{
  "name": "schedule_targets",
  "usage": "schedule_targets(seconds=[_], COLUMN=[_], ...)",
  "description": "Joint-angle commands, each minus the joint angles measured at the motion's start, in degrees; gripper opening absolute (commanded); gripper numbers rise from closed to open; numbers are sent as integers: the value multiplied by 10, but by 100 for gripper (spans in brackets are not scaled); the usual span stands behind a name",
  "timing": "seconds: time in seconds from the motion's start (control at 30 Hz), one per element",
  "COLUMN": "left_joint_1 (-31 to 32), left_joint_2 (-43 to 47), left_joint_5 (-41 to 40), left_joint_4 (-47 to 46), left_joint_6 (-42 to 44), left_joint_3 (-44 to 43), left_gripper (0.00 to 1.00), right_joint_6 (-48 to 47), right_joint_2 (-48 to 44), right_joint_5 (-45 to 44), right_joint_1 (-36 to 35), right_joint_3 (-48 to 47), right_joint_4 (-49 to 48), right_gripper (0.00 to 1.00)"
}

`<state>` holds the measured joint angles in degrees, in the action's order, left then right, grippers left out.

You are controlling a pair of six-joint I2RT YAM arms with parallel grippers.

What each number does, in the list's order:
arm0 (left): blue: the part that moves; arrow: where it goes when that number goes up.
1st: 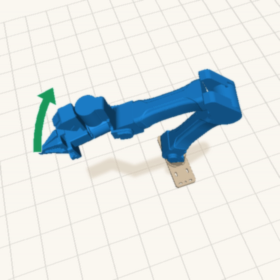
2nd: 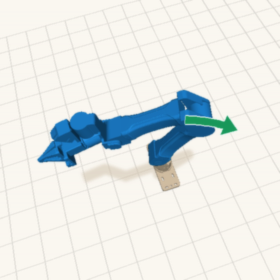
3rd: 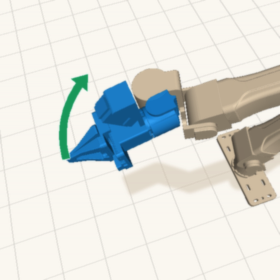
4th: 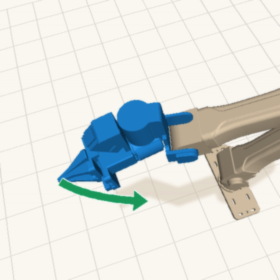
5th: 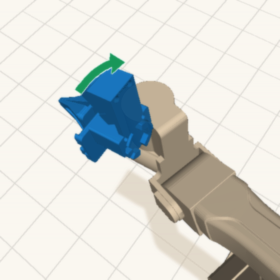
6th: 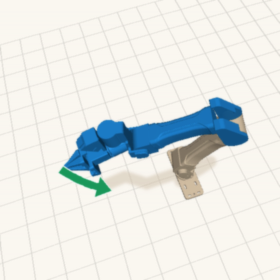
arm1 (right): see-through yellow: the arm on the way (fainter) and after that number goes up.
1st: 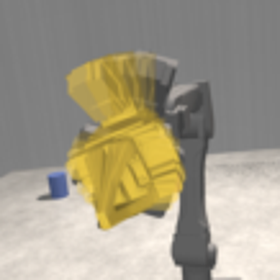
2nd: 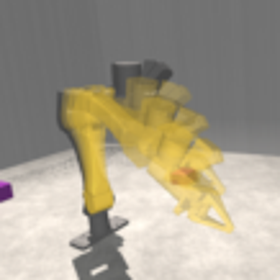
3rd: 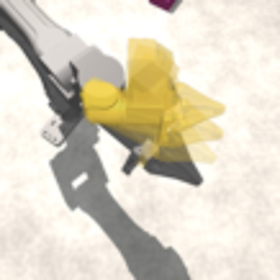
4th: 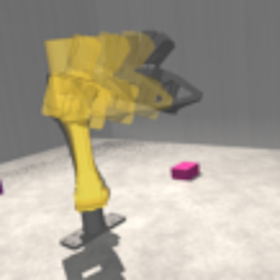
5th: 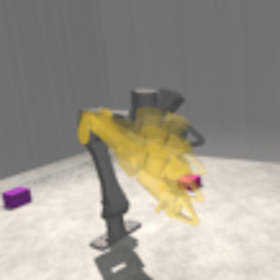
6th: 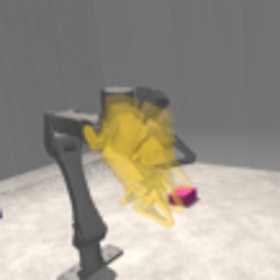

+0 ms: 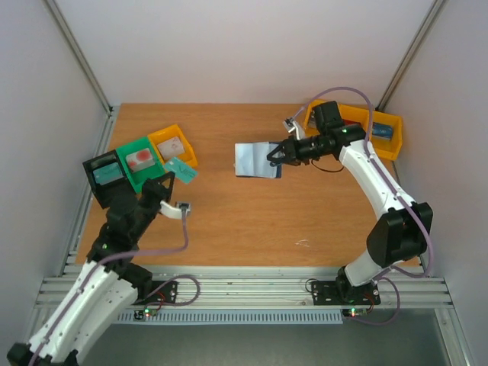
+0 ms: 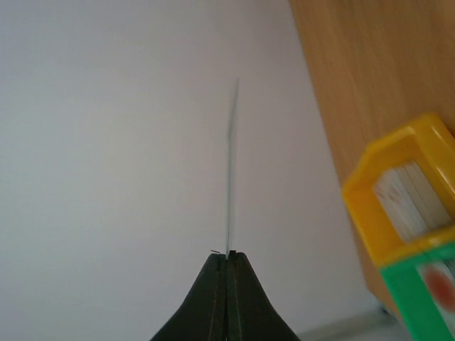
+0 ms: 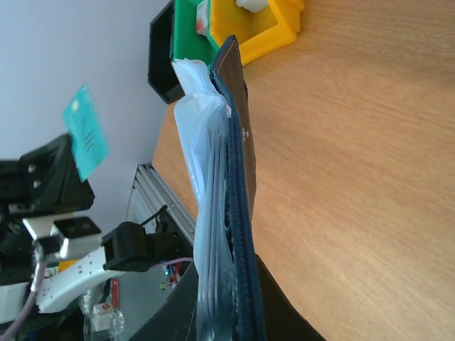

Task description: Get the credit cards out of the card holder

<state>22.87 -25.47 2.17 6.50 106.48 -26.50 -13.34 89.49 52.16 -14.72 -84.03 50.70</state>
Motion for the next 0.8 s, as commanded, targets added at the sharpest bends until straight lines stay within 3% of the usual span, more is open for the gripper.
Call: schedule_targets(seconds=[0.0,0.07,0.17,0.27,0.37,0.47,0.6,0.77], left_joint_1=[-6,-30,-131,-268,-352,-397,-452,-468], left_joint_2=[-135,-207,-291,-356,-399,-437,-505,-549], left_joint_5=[-213,-252,-237,-191,-154,-132,-135,-144], left_joint_4=[72,152,243,298,320,299,191,128], left_joint_6=[-121,-184,-239,-233,-201,-176,-159,-134], left_joint_3=[-109,-178,-256,-305,-325,-326,-327,-309], left_gripper=[0,0,0,0,0,0,0,0], right_joint_6=[-35,-47,-63,-77,-82,-81,-81,-93], right_joint_2=[30,48,70,82,82,73,66,54], right_joint_5=[39,46,59,70,82,91,98,96], right_joint_1=[1,3,8,18,28,36,48,57], right_joint_3=[-47,-65,-91,-105,-102,-94,-96,-92], right_joint_4=[7,16,30,42,44,36,37,44], right_gripper=[1,1,1,1,1,1,1,1])
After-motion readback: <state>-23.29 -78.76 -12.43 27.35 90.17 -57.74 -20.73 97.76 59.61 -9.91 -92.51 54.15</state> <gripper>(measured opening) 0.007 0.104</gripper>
